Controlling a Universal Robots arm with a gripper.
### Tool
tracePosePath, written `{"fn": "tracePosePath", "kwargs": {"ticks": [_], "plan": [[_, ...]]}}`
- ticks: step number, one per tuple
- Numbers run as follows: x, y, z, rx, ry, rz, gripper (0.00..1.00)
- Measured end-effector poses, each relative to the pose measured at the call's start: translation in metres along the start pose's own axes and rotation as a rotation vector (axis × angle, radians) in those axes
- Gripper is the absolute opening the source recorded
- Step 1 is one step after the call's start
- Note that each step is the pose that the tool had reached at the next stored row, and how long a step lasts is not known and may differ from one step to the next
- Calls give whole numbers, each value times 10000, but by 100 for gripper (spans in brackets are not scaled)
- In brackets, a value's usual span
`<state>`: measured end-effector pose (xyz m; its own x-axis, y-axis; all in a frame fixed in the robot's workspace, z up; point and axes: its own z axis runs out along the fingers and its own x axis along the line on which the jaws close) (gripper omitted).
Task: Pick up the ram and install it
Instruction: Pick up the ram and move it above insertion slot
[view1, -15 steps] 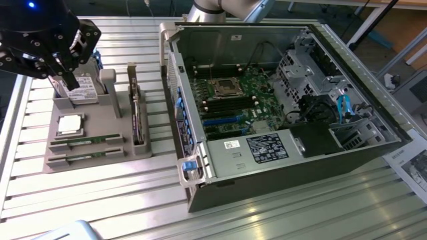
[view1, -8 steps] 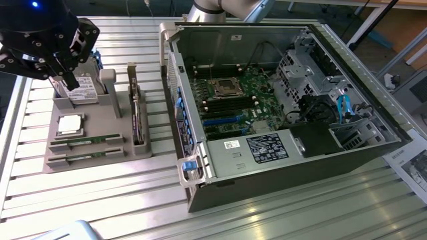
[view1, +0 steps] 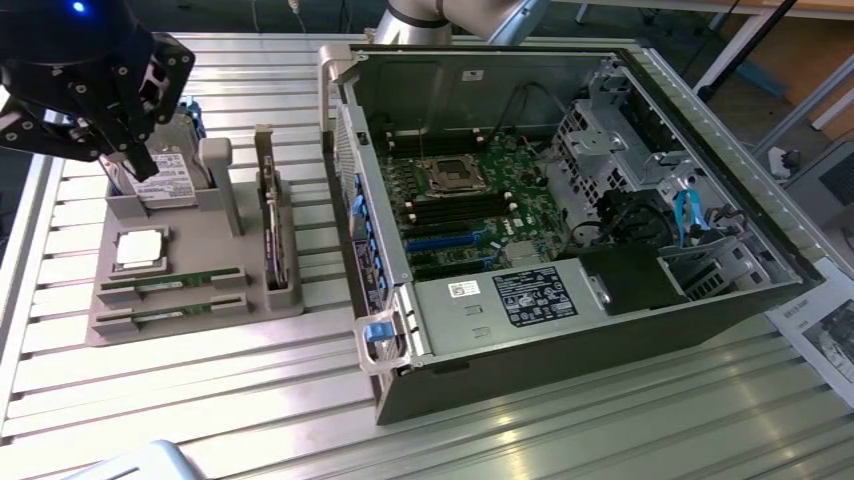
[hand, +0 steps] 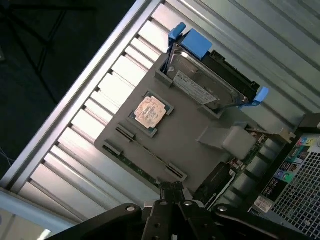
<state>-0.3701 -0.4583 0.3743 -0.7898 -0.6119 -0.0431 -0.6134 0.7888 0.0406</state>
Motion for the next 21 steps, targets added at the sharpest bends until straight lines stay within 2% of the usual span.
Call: {"fn": "tracePosePath", "kwargs": {"ticks": [21], "plan": [[0, 0, 6, -124, 117, -2881, 10]]}}
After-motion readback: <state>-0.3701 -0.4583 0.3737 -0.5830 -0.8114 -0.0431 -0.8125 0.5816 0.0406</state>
